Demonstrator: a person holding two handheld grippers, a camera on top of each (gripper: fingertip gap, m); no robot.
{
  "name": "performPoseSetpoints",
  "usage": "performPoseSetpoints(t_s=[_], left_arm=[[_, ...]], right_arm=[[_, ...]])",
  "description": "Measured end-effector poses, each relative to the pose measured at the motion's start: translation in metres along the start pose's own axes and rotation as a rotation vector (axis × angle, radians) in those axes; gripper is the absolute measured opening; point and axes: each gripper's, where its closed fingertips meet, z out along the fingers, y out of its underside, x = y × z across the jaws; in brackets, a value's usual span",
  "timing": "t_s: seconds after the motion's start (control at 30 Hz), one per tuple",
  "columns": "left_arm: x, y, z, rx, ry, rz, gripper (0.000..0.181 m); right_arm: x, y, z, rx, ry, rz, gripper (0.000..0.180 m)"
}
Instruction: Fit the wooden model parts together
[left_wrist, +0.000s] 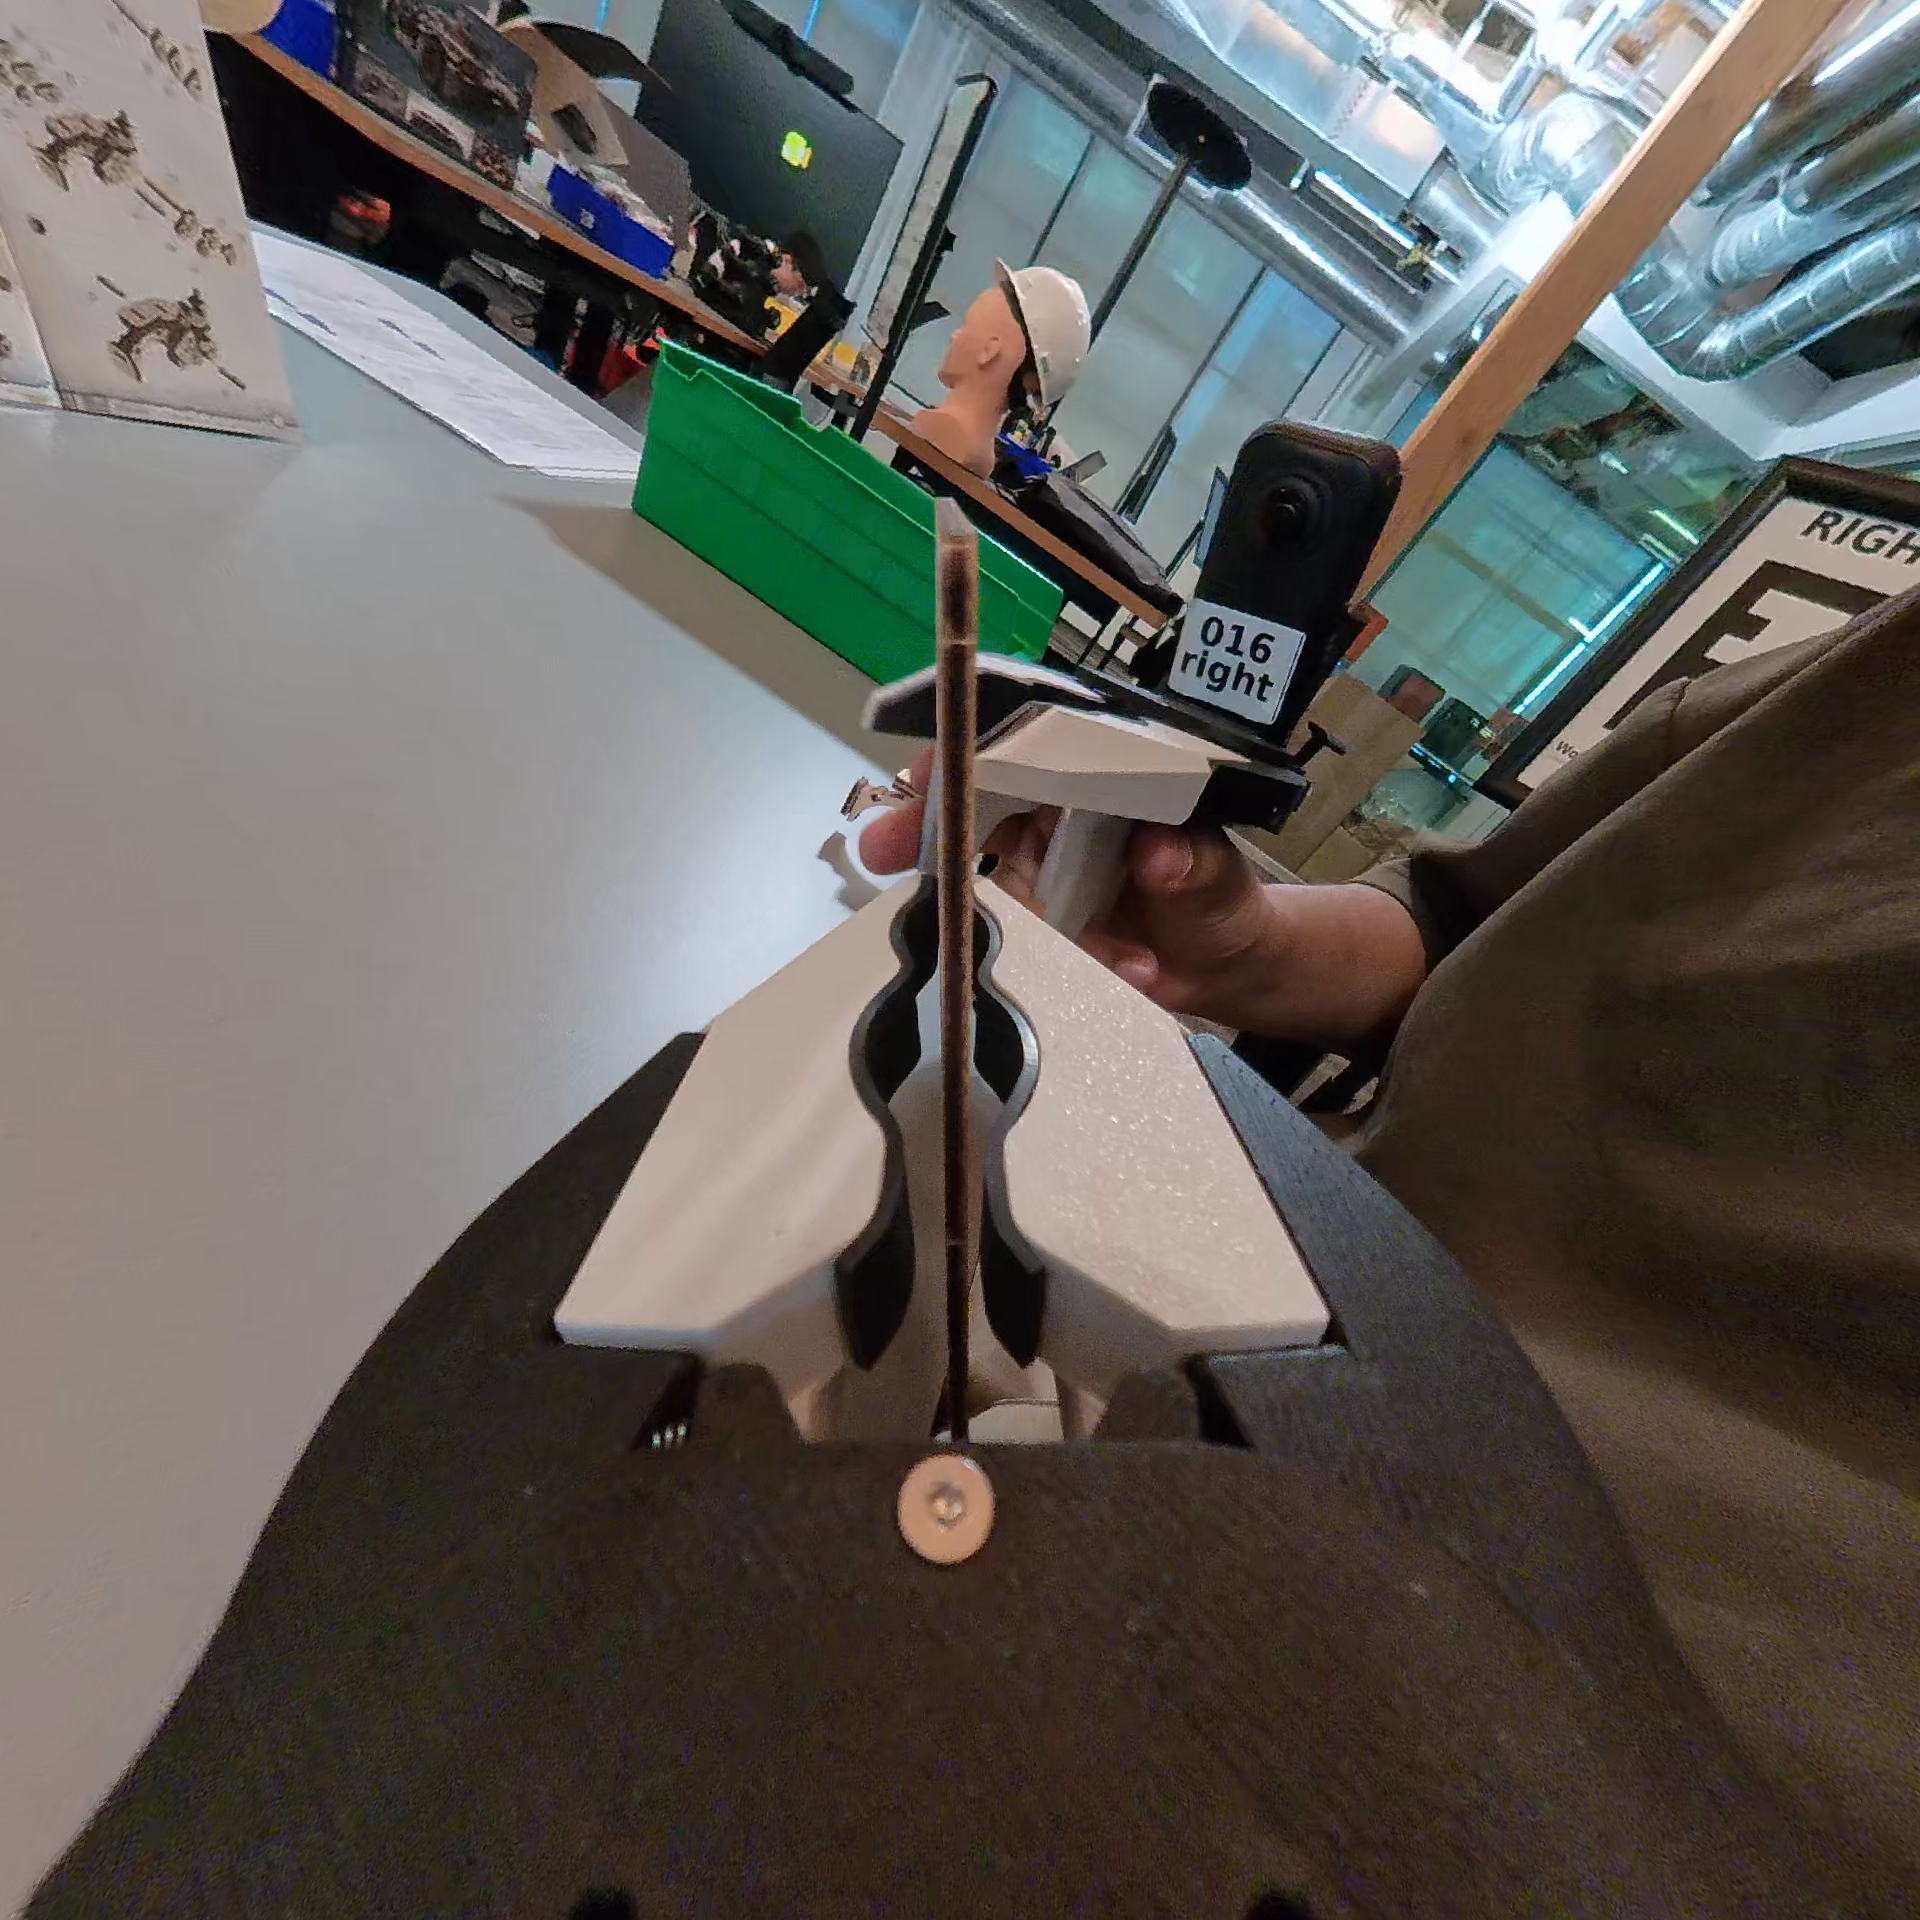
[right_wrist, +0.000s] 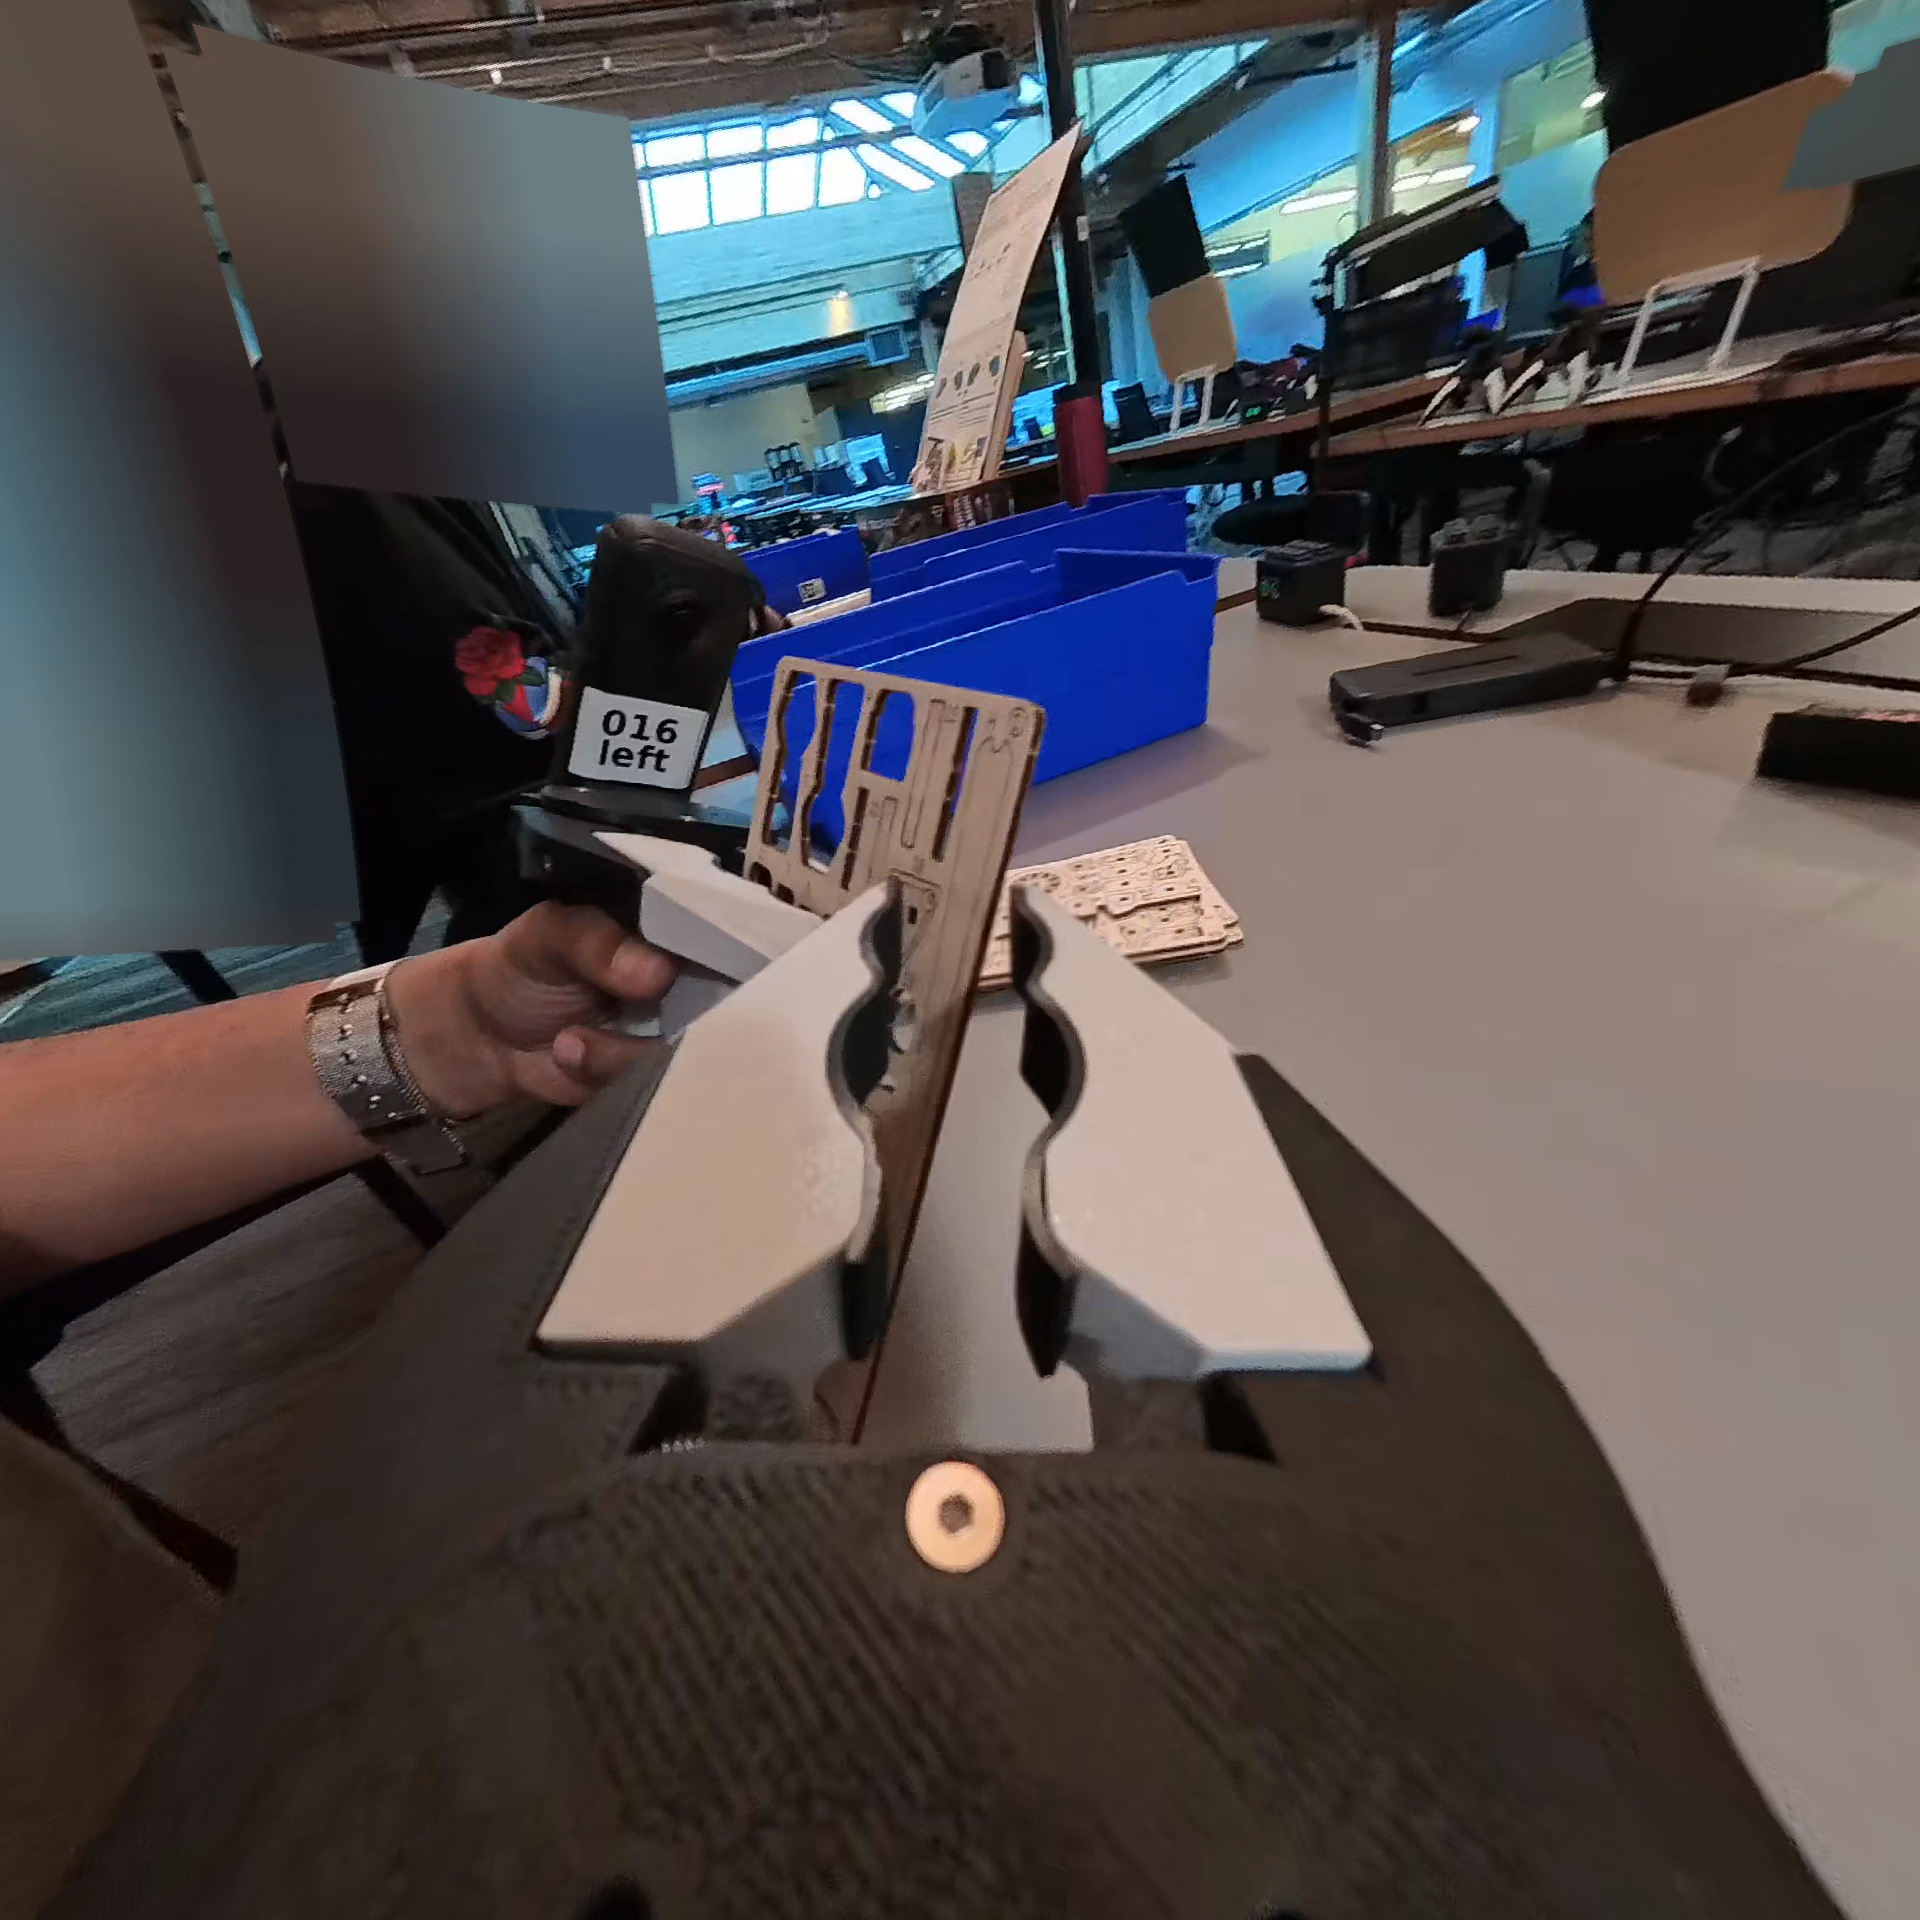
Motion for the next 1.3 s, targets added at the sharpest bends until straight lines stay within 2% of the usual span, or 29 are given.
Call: performPoseSetpoints(t_s=[0.17,0.3,0.4,0.67,0.93,1.3], left_arm=[[-0.006,0.004,-0.003,-0.015,-0.026,0.025,0.001],[-0.016,-0.002,-0.005,0.034,-0.106,0.08,0.016],[-0.019,-0.002,-0.006,0.037,-0.129,0.087,0.019],[-0.012,-0.007,-0.007,0.058,-0.083,0.068,0.0],[-0.001,-0.01,-0.006,0.07,-0.016,0.035,0.0],[-0.001,-0.012,-0.006,0.07,-0.013,0.024,0.0]], right_arm=[[-0.002,0.006,0.001,-0.04,-0.029,0.044,0.011],[0.0,0.008,0.001,-0.05,-0.032,0.076,0.008],[0.001,0.01,0.001,-0.059,-0.032,0.088,0.008],[0.005,0.011,0.001,-0.058,-0.021,0.102,0.012],[-0.007,0.008,0.002,-0.039,-0.094,0.11,0.016],[-0.009,0.006,0.001,-0.033,-0.137,0.195,0.011]])
